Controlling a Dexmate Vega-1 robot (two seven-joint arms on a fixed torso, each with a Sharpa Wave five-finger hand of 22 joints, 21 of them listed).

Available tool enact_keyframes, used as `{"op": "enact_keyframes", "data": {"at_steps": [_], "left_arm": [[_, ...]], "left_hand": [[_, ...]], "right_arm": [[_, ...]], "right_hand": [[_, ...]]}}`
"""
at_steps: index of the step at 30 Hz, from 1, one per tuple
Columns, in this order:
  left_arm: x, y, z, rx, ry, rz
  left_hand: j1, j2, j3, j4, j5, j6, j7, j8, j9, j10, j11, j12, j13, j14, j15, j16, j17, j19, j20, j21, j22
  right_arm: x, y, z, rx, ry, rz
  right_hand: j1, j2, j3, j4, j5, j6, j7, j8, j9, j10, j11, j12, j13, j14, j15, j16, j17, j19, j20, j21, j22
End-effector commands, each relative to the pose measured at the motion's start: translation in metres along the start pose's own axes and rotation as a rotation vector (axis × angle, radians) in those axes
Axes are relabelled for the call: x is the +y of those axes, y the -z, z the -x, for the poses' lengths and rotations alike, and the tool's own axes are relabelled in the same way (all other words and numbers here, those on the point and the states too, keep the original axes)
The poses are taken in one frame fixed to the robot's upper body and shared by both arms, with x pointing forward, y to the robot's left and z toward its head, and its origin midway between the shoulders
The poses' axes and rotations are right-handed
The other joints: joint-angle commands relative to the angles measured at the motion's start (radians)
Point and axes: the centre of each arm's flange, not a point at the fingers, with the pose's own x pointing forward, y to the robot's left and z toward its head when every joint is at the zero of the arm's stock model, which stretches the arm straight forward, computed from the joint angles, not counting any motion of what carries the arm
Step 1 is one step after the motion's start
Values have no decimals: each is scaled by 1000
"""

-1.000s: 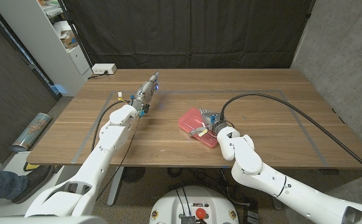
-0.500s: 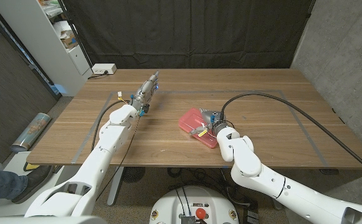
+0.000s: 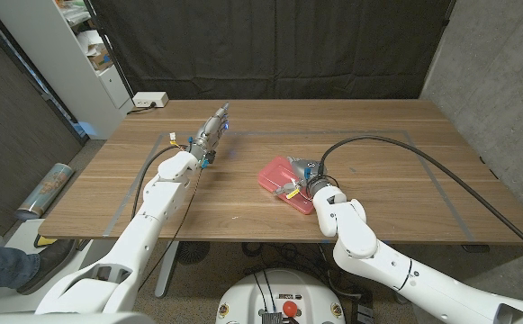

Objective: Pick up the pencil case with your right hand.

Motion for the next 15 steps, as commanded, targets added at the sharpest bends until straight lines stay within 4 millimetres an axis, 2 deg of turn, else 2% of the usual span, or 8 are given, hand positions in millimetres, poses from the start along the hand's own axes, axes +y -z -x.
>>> {"op": "enact_keyframes", "data": {"at_steps": [1,15], "left_arm": [[1,-2,-1,-5,-1,-1],[0,-2,-3,-7,4,3]], "left_hand": [[3,10,-3,1,-3,1,-6,2,4,-2,2,-2,4,-30,0,-1,3,-55,4,2,3],[3,12,-4,0,-4,1,-8,3,4,-1,2,-1,4,-29,-1,-1,3,-55,5,3,3]], "right_arm": [[-4,0,2,2,24,-4],[-11,1,5,-2,38,-8]], "right_hand": [[131,133,11,-1,0,17,-3,11,4,11,-1,4,5,12,2,11,5,12,0,-2,3],[140,142,14,3,-8,35,-8,15,5,34,-8,11,10,29,-3,17,9,18,1,-5,3]]}}
